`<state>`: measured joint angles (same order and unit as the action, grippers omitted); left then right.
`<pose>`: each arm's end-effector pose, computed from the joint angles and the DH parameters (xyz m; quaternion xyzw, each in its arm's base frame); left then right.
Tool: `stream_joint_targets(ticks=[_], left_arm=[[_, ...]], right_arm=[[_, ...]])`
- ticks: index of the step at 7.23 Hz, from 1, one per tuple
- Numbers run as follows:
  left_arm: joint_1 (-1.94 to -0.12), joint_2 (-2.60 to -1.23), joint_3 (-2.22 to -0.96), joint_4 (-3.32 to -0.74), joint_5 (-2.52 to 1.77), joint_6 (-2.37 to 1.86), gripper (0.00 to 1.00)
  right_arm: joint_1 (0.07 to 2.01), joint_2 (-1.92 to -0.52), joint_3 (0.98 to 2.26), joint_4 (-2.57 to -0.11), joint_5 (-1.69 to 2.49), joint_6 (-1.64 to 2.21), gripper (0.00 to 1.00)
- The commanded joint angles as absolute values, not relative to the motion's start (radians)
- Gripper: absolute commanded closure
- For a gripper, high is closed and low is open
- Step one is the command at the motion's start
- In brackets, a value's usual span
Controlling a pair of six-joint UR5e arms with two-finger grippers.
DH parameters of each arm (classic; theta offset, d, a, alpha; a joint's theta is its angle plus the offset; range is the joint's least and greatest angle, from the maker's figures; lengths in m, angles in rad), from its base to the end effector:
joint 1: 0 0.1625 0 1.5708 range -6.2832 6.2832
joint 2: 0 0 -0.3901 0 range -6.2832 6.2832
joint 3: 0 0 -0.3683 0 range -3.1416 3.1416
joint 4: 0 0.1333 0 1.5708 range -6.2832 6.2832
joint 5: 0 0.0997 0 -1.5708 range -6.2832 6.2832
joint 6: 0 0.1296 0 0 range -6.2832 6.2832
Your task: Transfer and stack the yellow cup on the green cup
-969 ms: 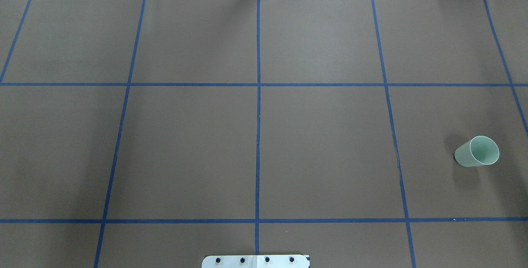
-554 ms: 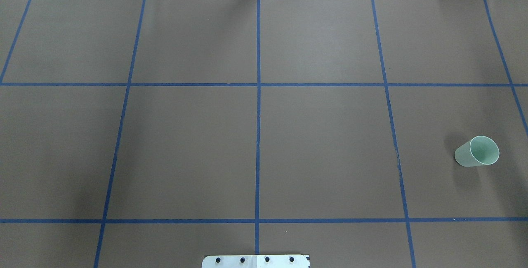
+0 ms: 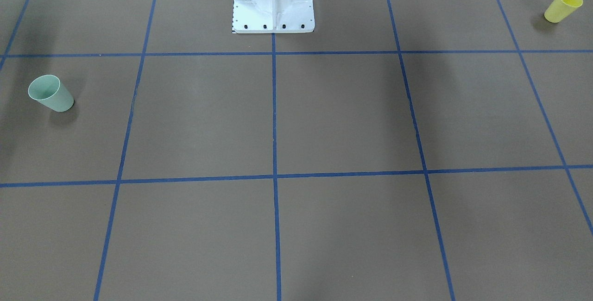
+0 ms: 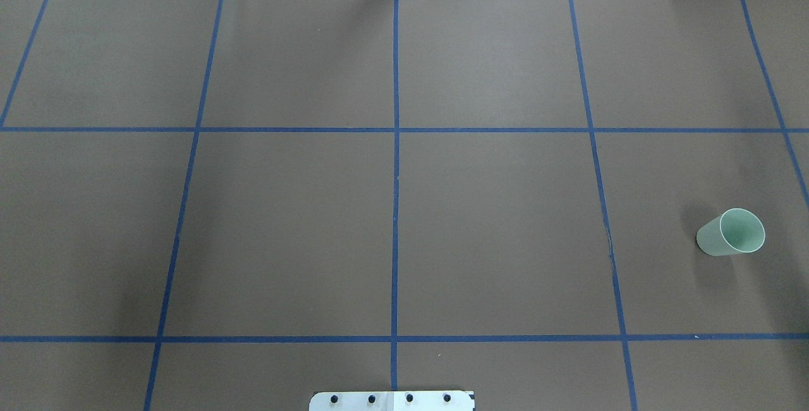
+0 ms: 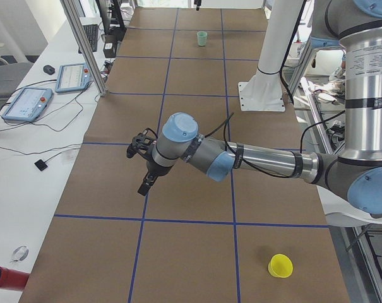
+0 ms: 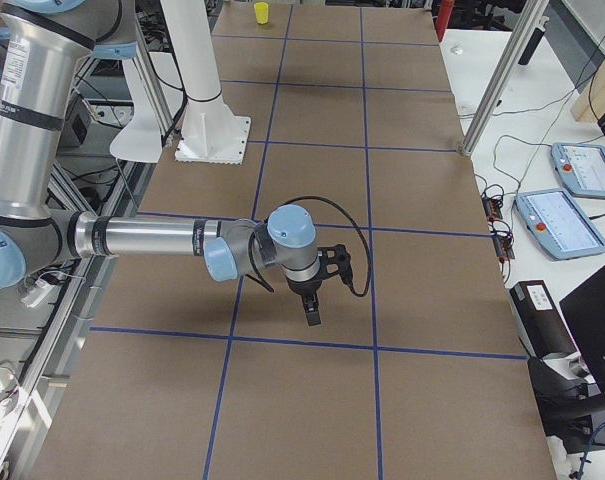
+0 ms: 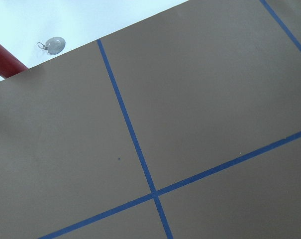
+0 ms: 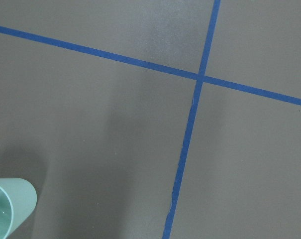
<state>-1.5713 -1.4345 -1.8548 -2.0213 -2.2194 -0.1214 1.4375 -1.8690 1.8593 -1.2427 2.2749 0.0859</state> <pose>-0.0552 -0.4518 0.5240 0.2604 0.3208 0.0385 0.9098 -0.0014 -0.3825 0.6016 0.1107 -0.3547 -0.0766 0.9252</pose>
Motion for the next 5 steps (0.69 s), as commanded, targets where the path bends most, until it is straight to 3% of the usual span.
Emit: stream_joint_targets(ticks=[1,5], left_arm=[[-1.565,-1.314,-1.994,-2.046,-2.108,-0.339,0.0],[-1.364,-1.094,-2.016,-2.181,-1.613,-0.745,0.0]], right_arm=[[1.439,-1.881,1.859,-1.235,2.273,0.077,0.0],[1.437,-1.913,1.856,-1.189,2.272,0.077,0.0]])
